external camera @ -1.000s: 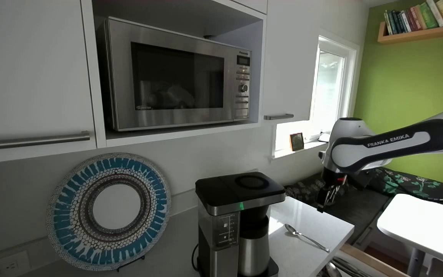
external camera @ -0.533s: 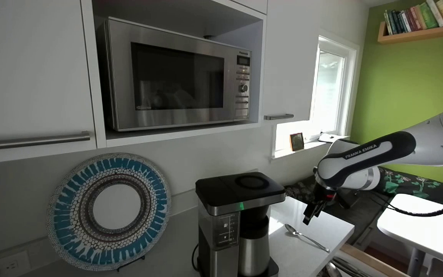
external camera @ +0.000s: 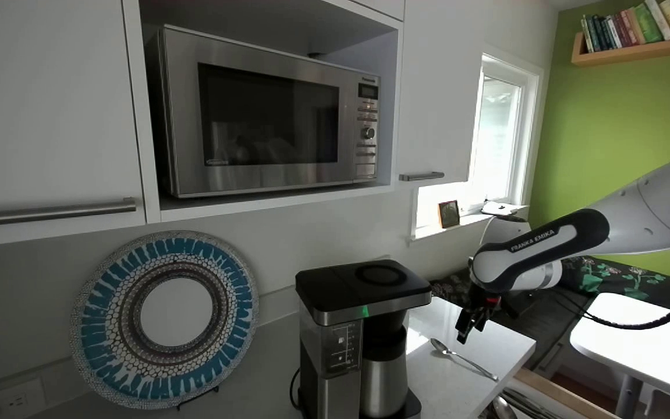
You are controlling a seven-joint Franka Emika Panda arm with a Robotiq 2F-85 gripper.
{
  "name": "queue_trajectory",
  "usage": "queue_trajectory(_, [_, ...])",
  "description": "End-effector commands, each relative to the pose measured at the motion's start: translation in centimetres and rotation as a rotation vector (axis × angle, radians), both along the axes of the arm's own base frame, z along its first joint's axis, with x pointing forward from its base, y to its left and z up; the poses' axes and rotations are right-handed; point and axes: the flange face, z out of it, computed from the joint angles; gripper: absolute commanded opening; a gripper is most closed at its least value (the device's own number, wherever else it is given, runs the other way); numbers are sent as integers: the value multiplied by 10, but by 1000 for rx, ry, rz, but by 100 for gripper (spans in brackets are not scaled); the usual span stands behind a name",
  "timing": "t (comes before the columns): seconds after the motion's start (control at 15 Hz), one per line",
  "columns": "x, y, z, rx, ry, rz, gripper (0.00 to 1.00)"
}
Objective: Put the spoon into the drawer
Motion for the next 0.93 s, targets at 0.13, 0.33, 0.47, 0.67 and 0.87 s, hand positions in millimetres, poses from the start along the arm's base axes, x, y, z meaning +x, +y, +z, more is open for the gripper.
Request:
queue_trajectory(0.13, [42, -16, -50, -81, 126, -138, 100])
queue_trajectory(0.33, [55, -16, -68, -54, 176, -136, 100])
queue_trajectory(0.47, [62, -18, -76, -48, 196, -134, 100])
queue_trajectory(0.67, [70, -24, -85, -46, 203, -132, 82])
queue_trajectory(0.87, [76, -28, -92, -25, 211, -118, 60])
